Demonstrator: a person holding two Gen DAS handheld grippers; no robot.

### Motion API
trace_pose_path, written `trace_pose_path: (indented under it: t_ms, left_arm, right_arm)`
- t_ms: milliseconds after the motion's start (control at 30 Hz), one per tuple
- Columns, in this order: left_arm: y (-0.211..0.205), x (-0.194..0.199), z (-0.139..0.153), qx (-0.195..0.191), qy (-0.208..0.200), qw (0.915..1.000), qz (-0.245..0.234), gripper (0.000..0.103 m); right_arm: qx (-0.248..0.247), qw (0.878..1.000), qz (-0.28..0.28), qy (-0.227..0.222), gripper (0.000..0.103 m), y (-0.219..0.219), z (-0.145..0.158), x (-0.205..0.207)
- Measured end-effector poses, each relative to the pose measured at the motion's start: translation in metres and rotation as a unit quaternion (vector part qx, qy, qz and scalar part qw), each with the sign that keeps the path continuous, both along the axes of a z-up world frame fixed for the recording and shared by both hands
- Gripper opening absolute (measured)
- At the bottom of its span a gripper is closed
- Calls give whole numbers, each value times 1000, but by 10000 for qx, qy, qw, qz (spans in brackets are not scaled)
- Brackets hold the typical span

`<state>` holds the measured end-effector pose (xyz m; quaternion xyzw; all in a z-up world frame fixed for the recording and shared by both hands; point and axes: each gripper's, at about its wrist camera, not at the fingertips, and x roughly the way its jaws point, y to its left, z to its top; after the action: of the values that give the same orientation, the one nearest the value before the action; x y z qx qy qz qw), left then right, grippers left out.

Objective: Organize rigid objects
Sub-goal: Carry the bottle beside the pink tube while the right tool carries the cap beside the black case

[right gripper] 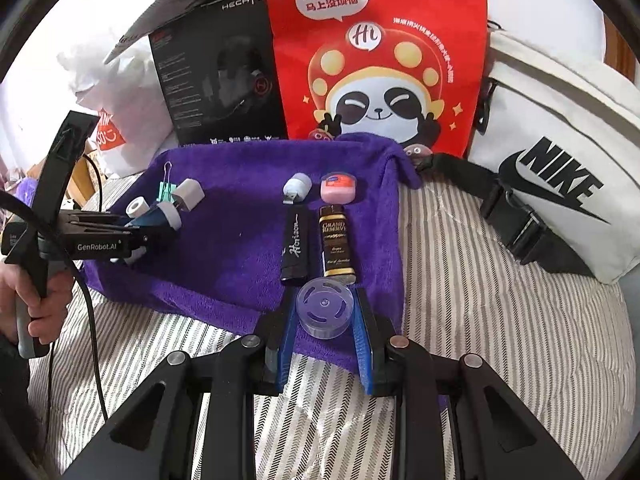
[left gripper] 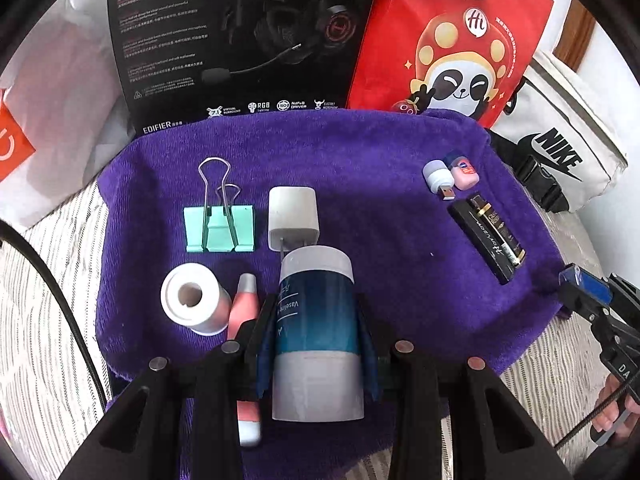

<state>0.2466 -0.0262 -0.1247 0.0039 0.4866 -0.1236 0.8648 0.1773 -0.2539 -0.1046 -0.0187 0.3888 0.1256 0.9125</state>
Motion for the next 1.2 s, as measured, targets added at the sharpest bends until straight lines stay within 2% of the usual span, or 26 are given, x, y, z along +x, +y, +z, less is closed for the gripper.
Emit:
trace_pose_path:
  t_ms: [200,333,667,867,1200]
  left_arm:
    - [-9,0,-1,338,-125,9993,-125,34]
    - [-10,-2,-1,425,-142,9988,-187,34]
    - [-4,-10,1,397,37,9990,-187,36]
    - [2,-17,3,233,164,9995,-134,38]
    - [10,-36,16,189,-3,9997,-130,45]
  right_arm:
    - [53,10000,76,21,27,5,-4,0]
    - [39,9999,107,5,27,7,-4,-1]
    - [43,9999,102,2,27,7,-1,-4]
    - [14,10000,61,38,27,9,-1,-7]
    - [-56,9999,104,20,27,21,2,-5]
